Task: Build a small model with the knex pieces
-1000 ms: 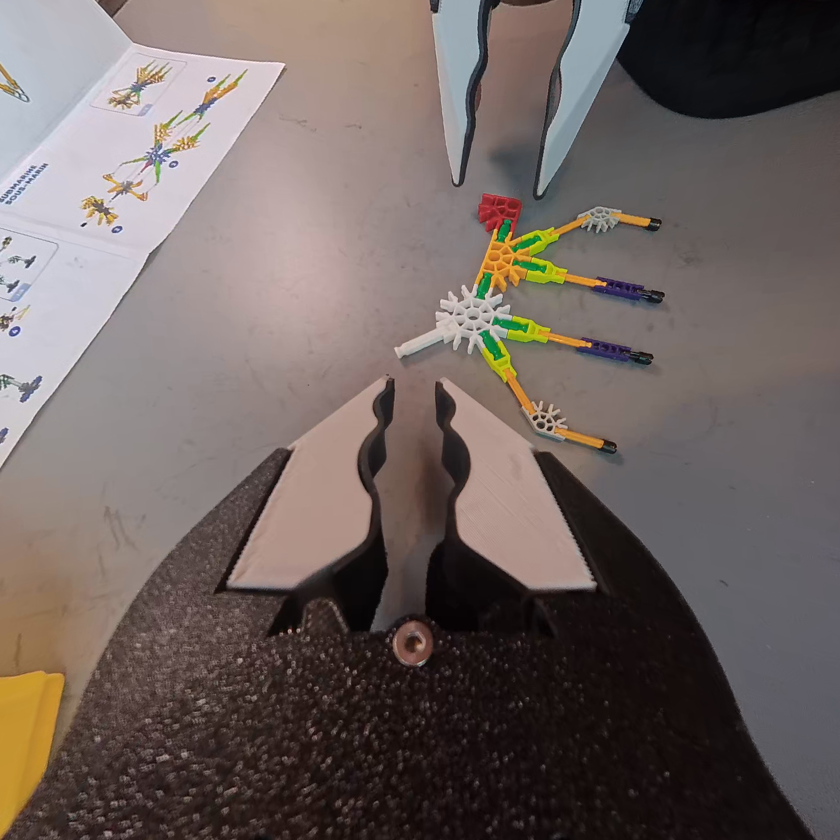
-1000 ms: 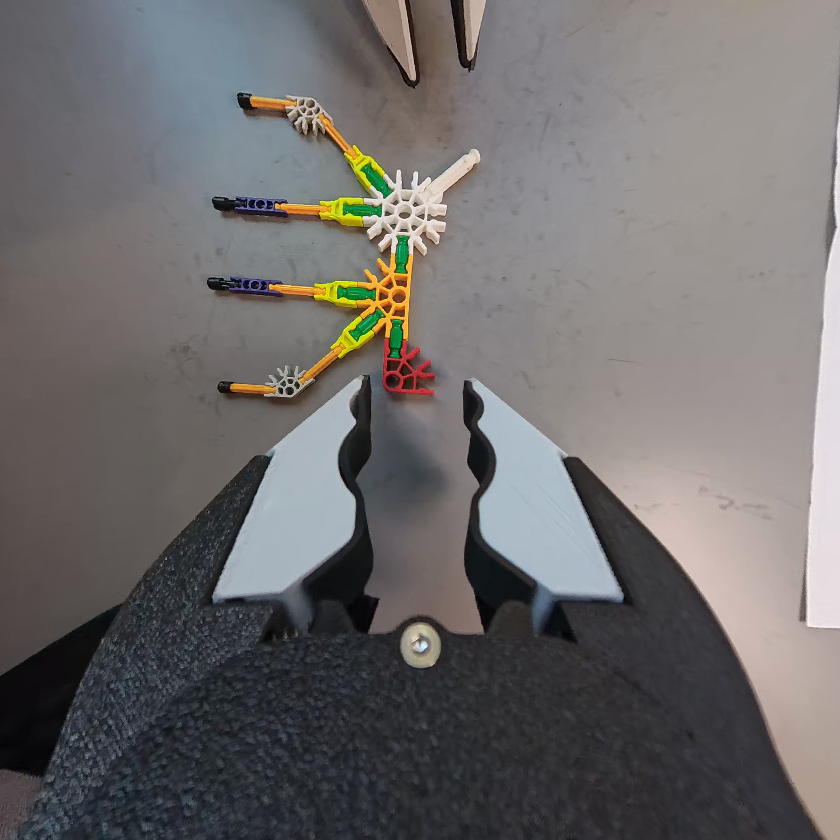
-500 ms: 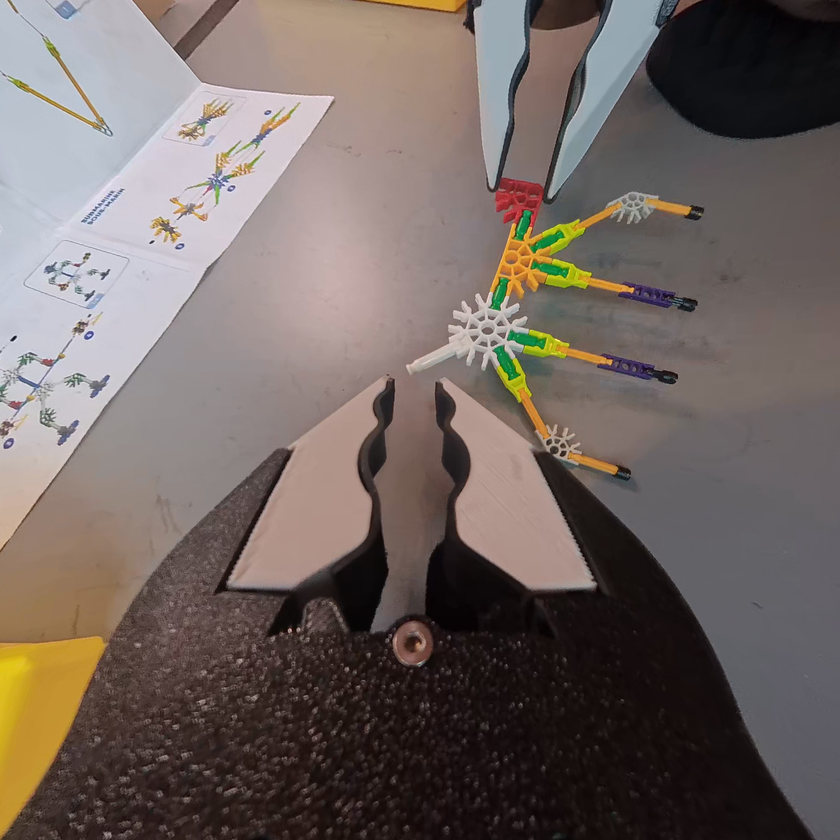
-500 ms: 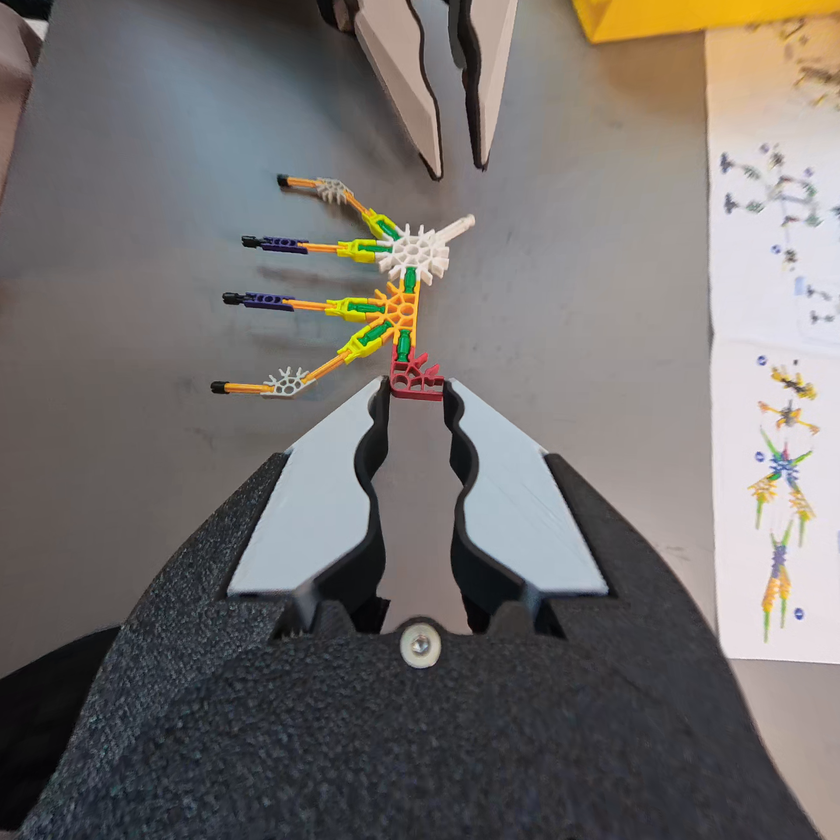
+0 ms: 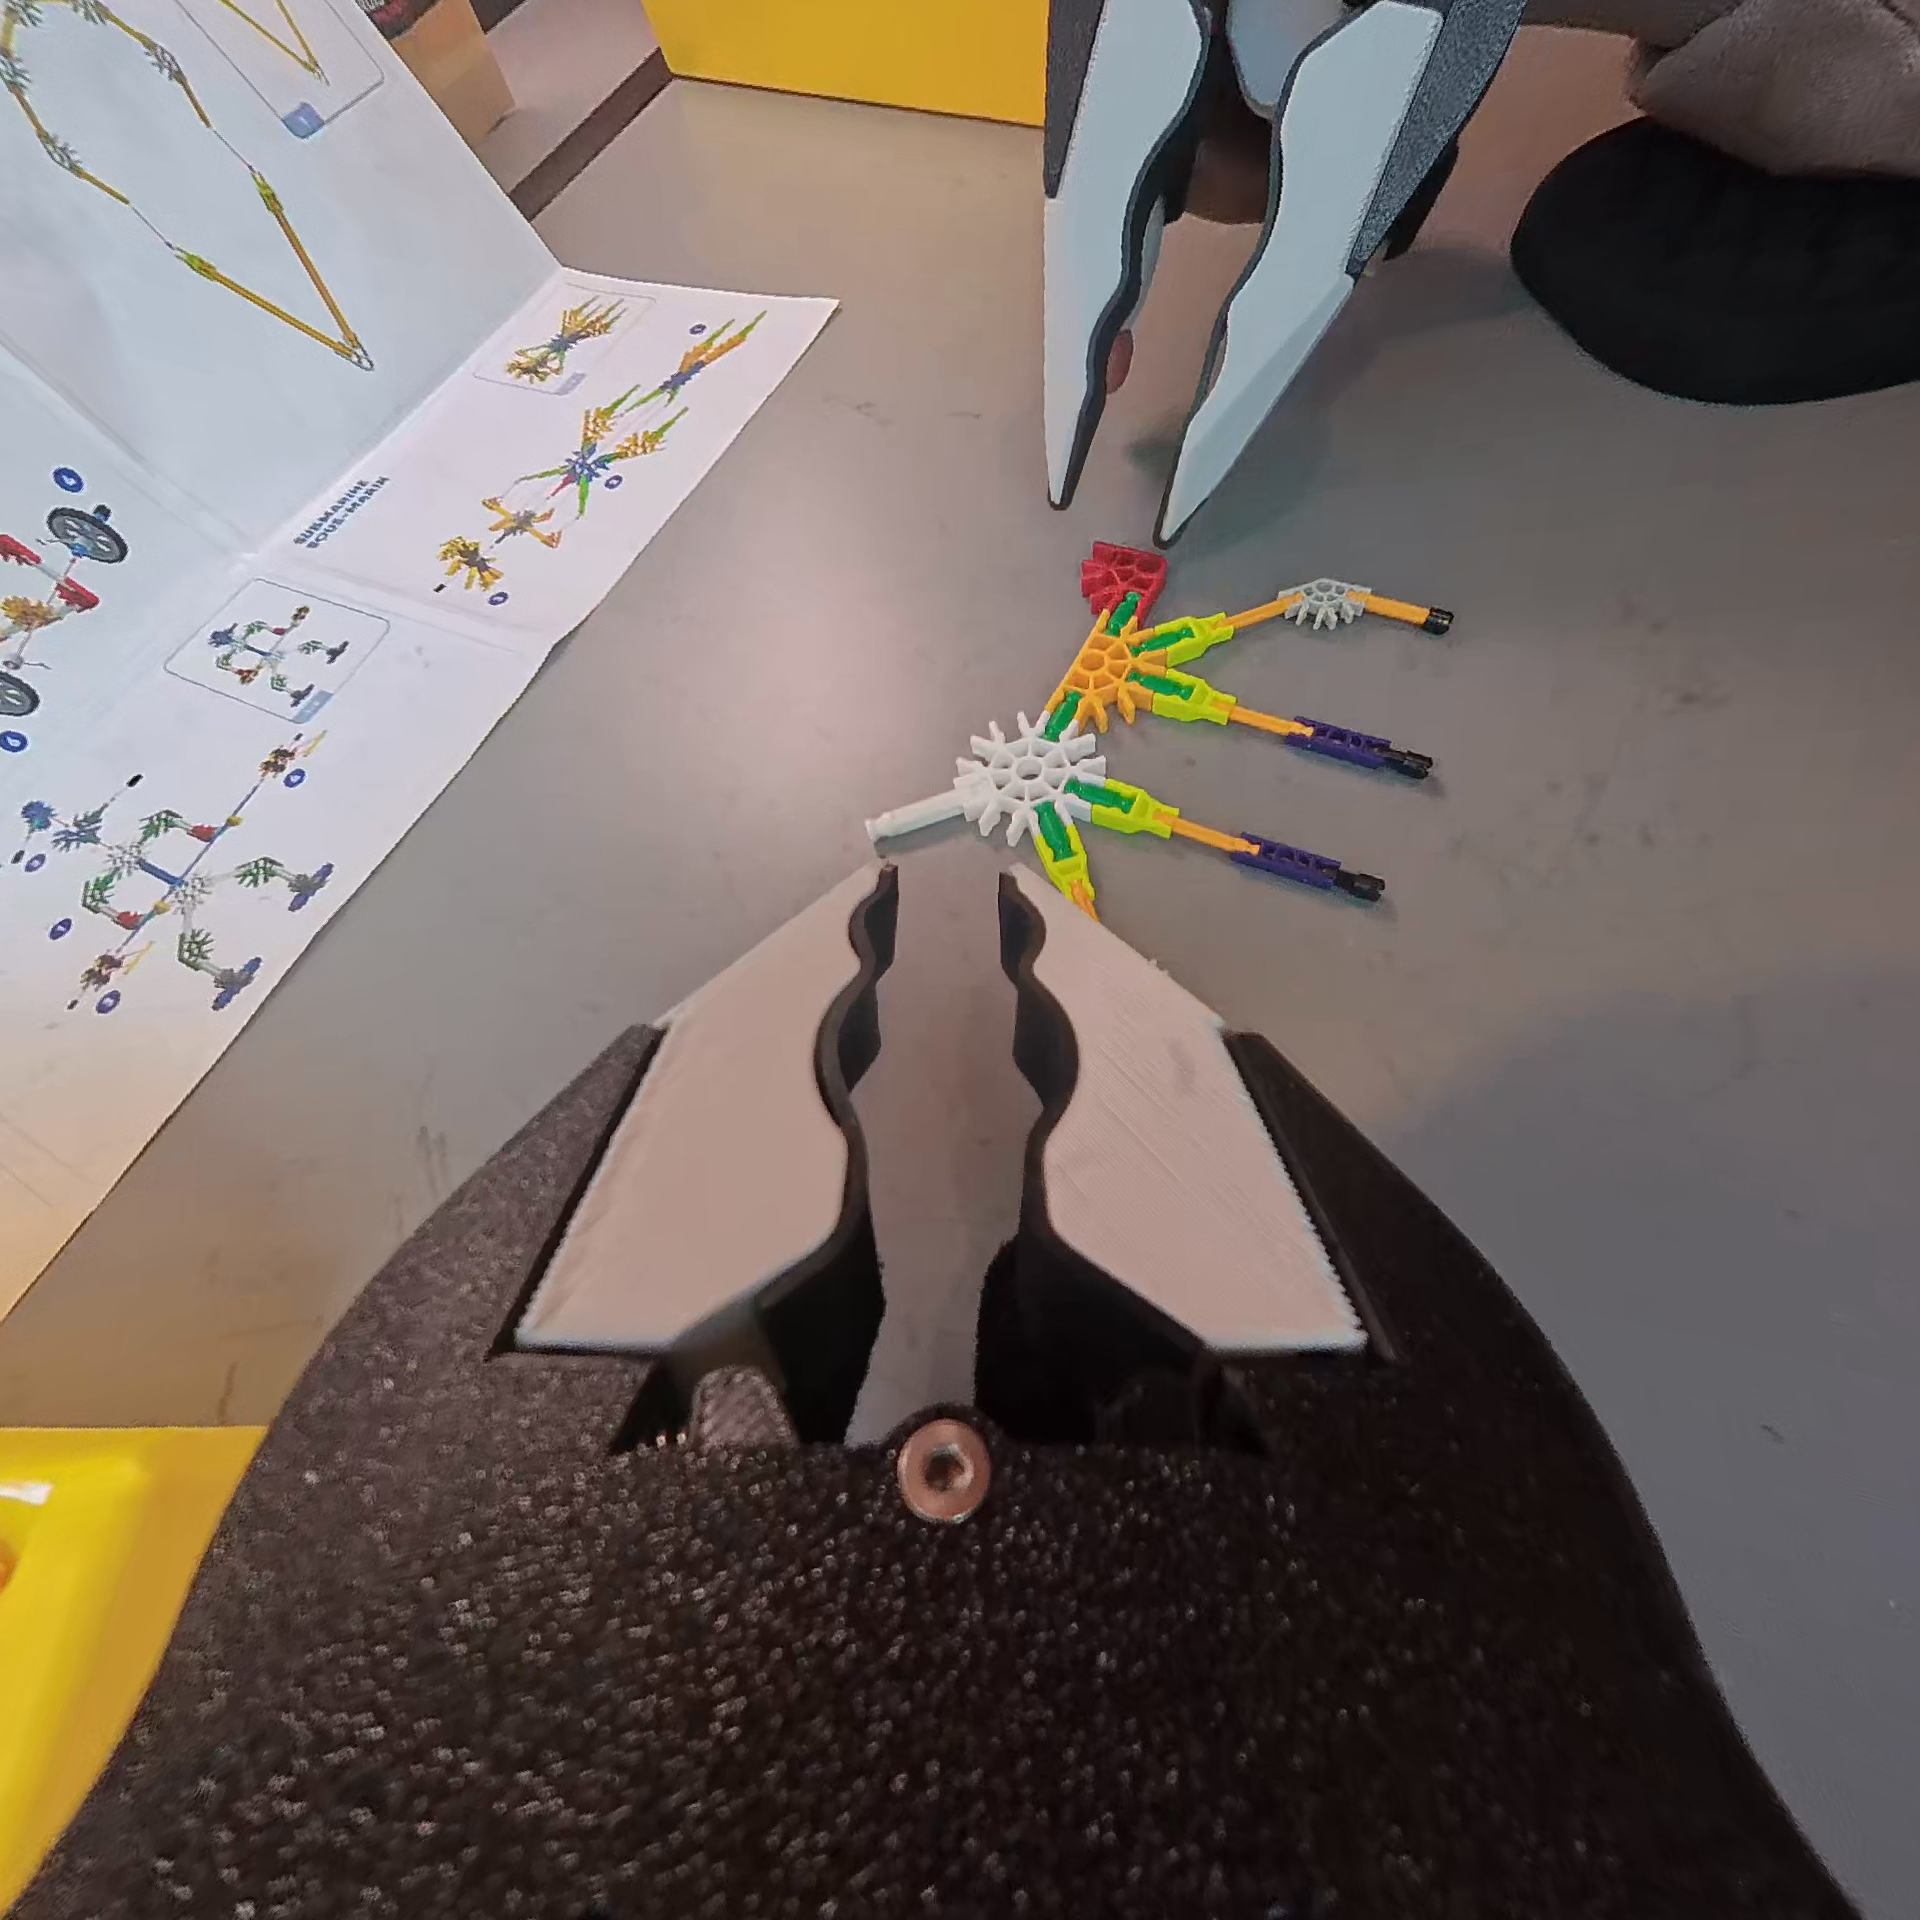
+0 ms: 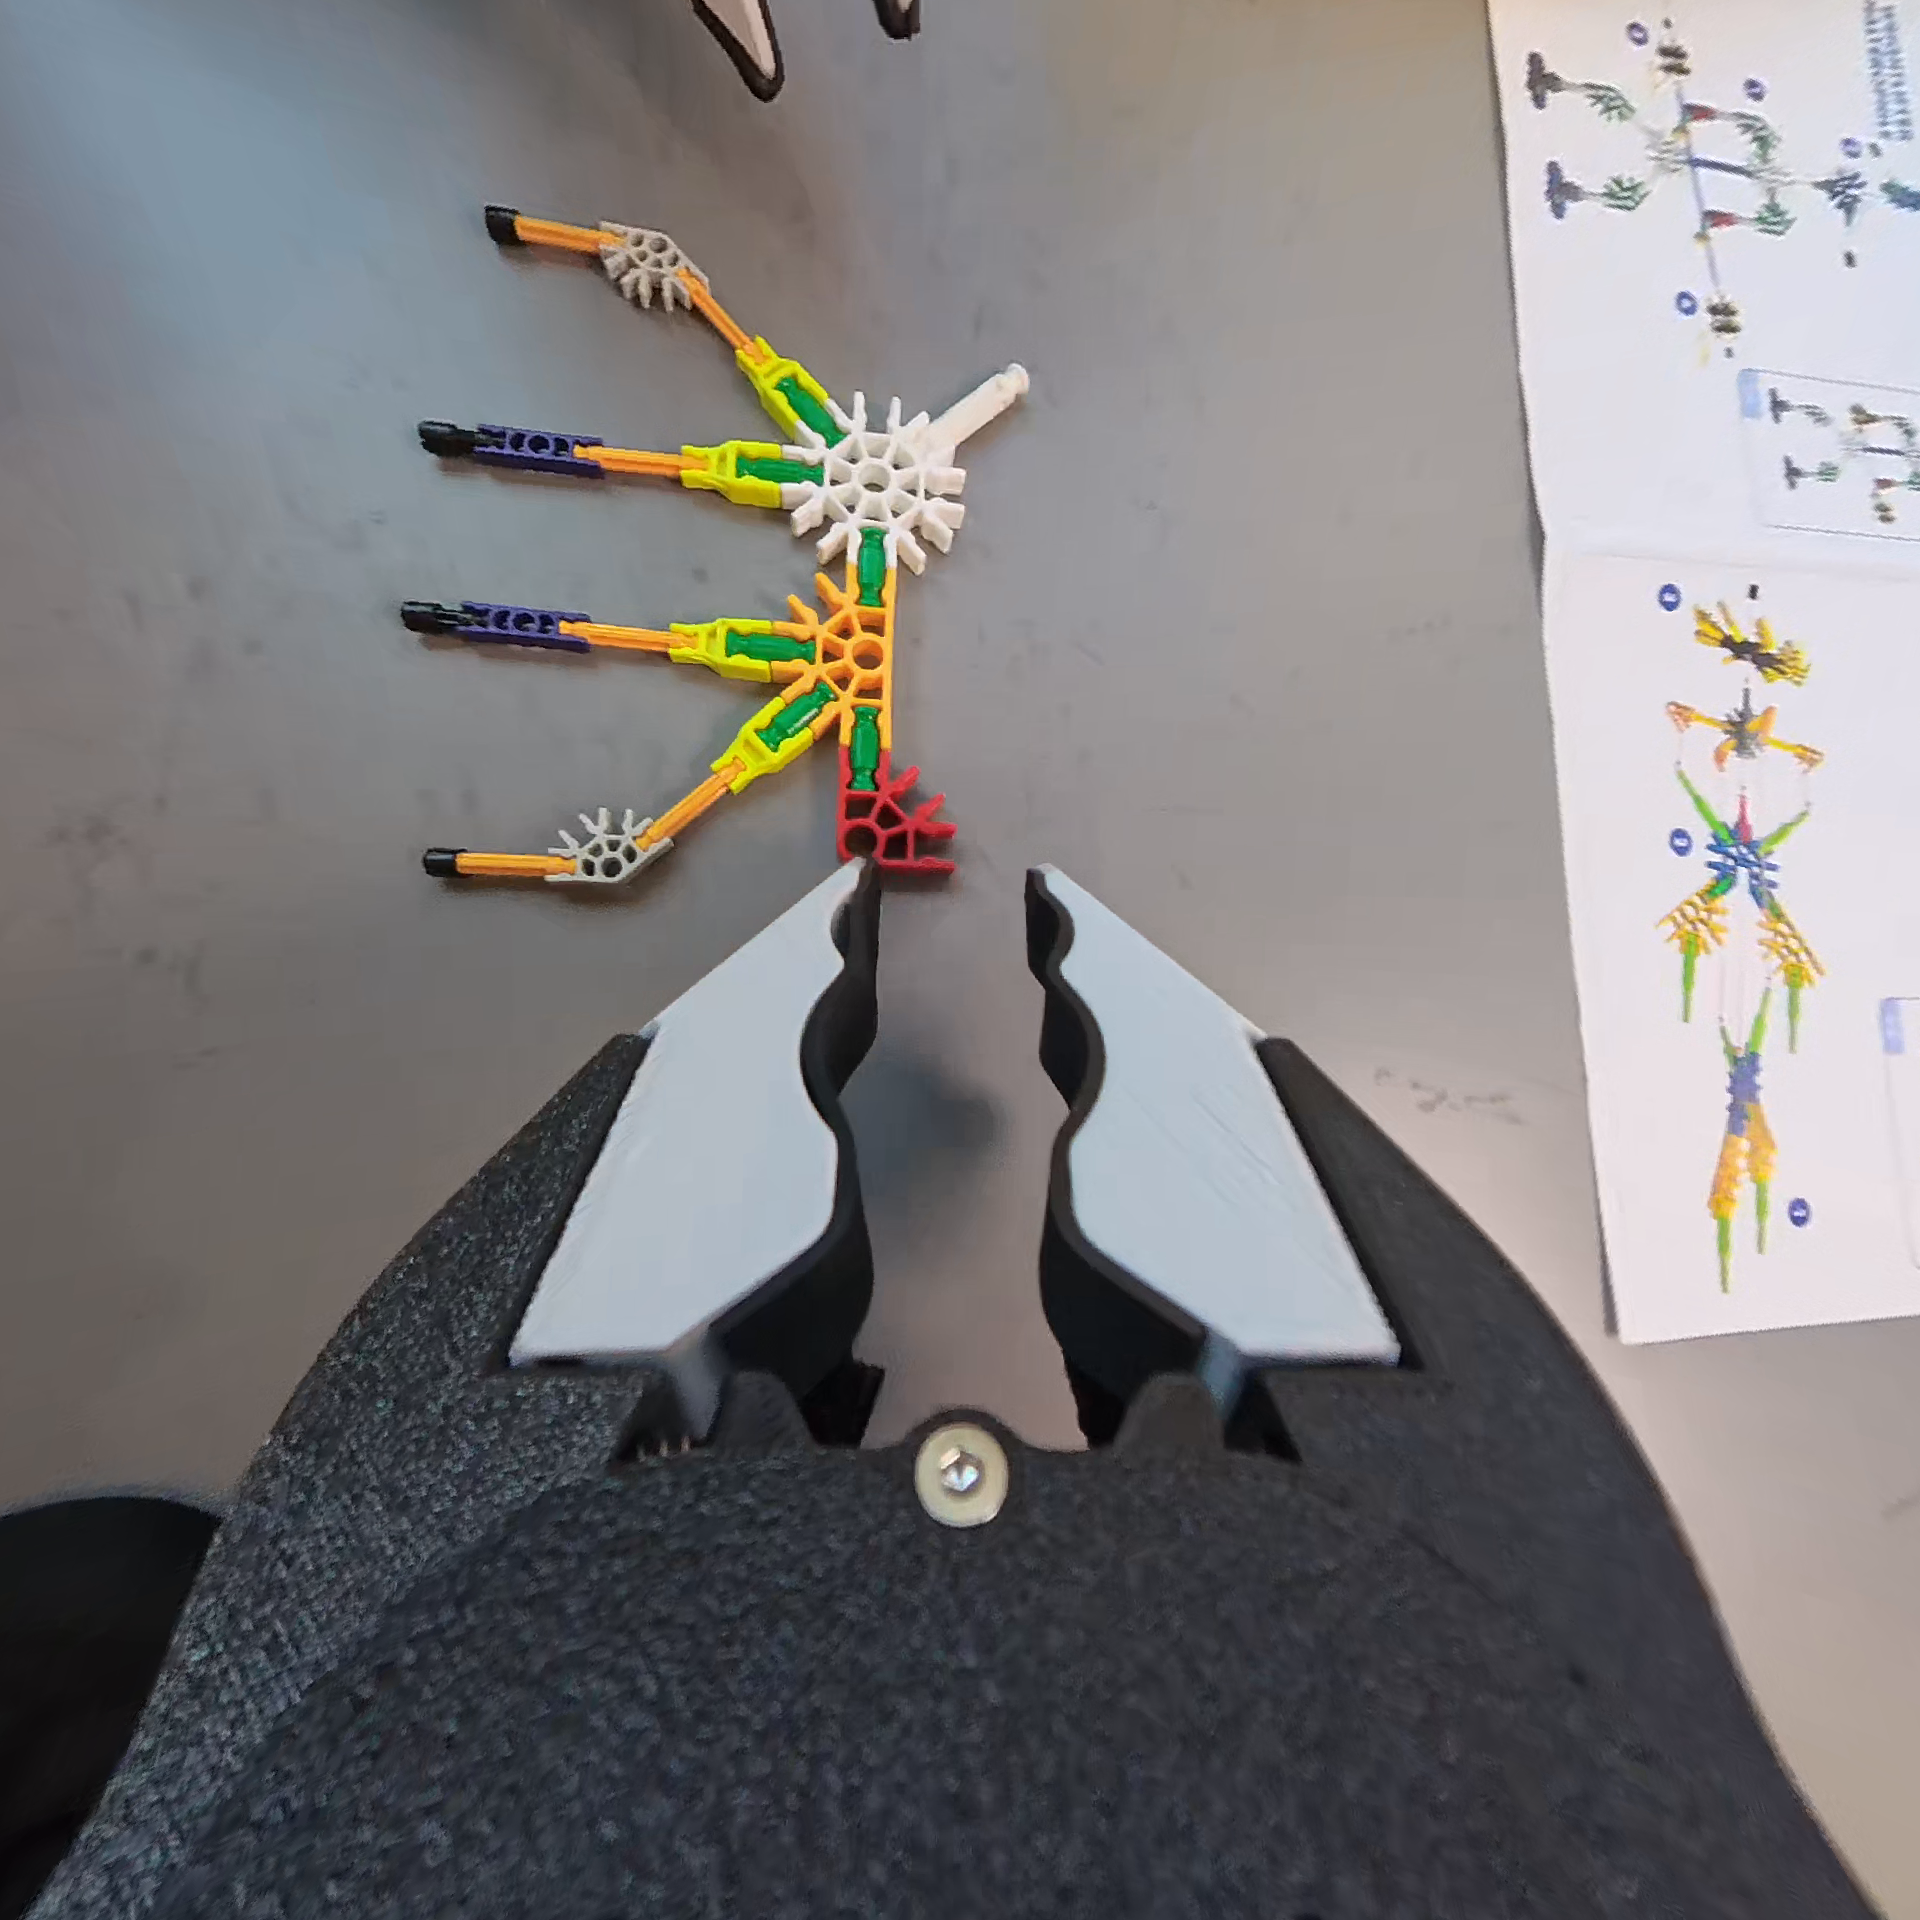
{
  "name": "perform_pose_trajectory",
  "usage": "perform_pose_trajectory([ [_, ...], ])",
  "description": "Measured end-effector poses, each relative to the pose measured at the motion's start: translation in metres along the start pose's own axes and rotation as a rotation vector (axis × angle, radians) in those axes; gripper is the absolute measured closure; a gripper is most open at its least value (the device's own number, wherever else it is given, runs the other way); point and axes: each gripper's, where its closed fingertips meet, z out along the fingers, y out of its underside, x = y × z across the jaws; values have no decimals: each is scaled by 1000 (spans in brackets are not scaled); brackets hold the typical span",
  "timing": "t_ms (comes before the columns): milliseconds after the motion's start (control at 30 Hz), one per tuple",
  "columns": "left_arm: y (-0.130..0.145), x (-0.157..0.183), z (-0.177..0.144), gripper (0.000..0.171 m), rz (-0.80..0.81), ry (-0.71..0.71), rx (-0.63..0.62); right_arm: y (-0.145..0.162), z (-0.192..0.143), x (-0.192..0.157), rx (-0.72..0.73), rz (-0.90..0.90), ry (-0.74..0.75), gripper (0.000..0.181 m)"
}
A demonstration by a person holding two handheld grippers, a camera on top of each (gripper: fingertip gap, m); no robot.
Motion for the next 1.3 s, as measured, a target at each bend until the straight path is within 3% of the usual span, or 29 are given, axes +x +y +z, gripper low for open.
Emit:
perform_pose_trajectory([
  [200, 1, -2, 0, 152, -17, -2, -5, -2, -7, 9, 19, 12, 47, 154],
  [367, 12, 11, 4, 152, -21, 74, -64, -7, -5, -17, 37, 27, -96, 148],
  [633, 24, 34, 12, 155, 25, 171, -136, 5, 5, 0, -7, 42, -19, 164],
  [833, 23, 37, 13, 158, 29, 180, -134, 7, 2, 13, -4, 58, 38, 163],
  [967, 15, 32, 11, 157, 13, 156, -89, -9, -11, 24, 78, 64, 96, 160],
  [1167, -15, -29, -8, 143, -118, -121, 121, -51, -28, 37, 259, 50, 176, 143],
  [1300, -29, -60, -31, 141, -207, -246, 260, -70, -49, 71, 397, 158, 373, 101],
])
